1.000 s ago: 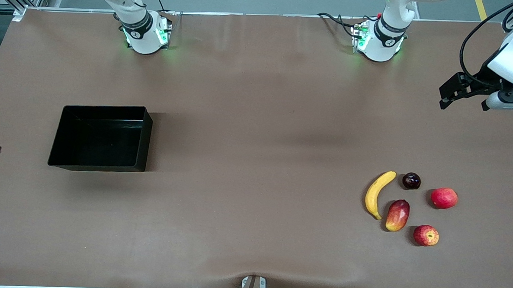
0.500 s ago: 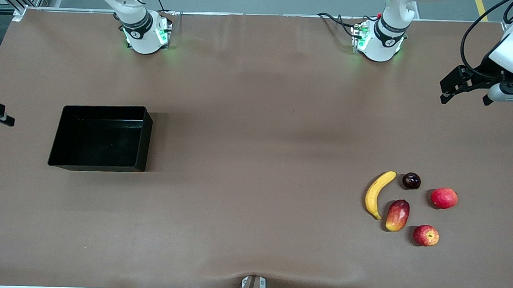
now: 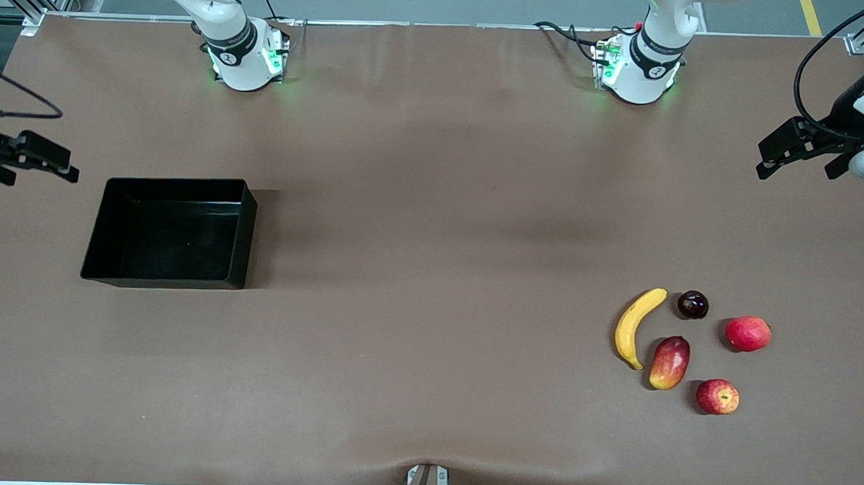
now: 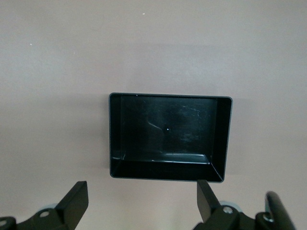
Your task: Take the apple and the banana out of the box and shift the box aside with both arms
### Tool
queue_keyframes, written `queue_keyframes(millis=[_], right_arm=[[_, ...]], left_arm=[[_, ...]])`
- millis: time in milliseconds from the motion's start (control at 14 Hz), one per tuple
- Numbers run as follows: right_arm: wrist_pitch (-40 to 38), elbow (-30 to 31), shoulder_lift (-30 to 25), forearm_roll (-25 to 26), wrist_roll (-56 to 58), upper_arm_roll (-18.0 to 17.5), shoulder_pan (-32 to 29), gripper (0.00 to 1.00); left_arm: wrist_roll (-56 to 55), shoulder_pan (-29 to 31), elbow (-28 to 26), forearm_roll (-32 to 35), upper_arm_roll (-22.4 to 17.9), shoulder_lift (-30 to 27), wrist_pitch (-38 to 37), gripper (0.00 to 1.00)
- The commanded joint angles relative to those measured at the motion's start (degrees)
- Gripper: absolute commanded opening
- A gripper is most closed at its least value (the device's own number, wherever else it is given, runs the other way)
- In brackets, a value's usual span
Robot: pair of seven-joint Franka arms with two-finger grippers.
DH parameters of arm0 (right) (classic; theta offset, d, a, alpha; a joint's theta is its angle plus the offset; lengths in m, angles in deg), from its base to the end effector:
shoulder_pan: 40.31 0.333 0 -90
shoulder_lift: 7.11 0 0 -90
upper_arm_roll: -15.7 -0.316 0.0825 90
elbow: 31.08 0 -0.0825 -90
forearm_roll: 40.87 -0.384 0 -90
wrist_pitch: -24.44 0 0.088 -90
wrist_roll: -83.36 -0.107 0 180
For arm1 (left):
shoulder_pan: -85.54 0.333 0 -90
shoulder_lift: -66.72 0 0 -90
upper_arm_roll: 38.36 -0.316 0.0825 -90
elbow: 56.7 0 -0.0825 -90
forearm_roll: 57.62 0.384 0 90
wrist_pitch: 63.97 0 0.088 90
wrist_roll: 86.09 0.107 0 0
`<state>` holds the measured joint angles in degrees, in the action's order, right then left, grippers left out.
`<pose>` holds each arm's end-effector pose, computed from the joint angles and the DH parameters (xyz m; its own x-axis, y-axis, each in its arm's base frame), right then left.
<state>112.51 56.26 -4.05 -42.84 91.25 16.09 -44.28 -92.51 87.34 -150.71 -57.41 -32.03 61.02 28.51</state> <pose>0.5660 -0.0393 0.6135 0.9974 0.0627 -0.0356 0.0613 -0.9973 -0.0393 0.5260 -0.0445 0.6488 0.9968 0.0328 0.0733 0.0333 -0.9994 -0.0065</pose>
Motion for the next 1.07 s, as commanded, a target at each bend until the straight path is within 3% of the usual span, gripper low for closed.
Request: queue_keyframes(millis=[0,357,571,1000], right_arm=[[5.0,6.6,-5.3,1.0,4.8,0.5,-0.9,1.0],[1.8,6.7,-5.8,1.5,2.8,0.7,-1.8,1.0],[1.7,3.9,-5.2,3.6,2.6,0.0,-0.2,1.0],[0.7,0.0,-4.8,3.0,2.5,0.0,0.1,1.0]], left_arm=[[0.5,0.3,-0.5,-0.4,0.3,-0.6,-0.1,1.0],[0.5,0.3,-0.5,-0.4,0.5,-0.6,-0.2,1.0],[0.5,0.3,-0.4,-0.4,0.5,-0.6,-0.5,1.0],[0.5,0.3,-0.4,-0.4,0.6,-0.5,-0.5,1.0]])
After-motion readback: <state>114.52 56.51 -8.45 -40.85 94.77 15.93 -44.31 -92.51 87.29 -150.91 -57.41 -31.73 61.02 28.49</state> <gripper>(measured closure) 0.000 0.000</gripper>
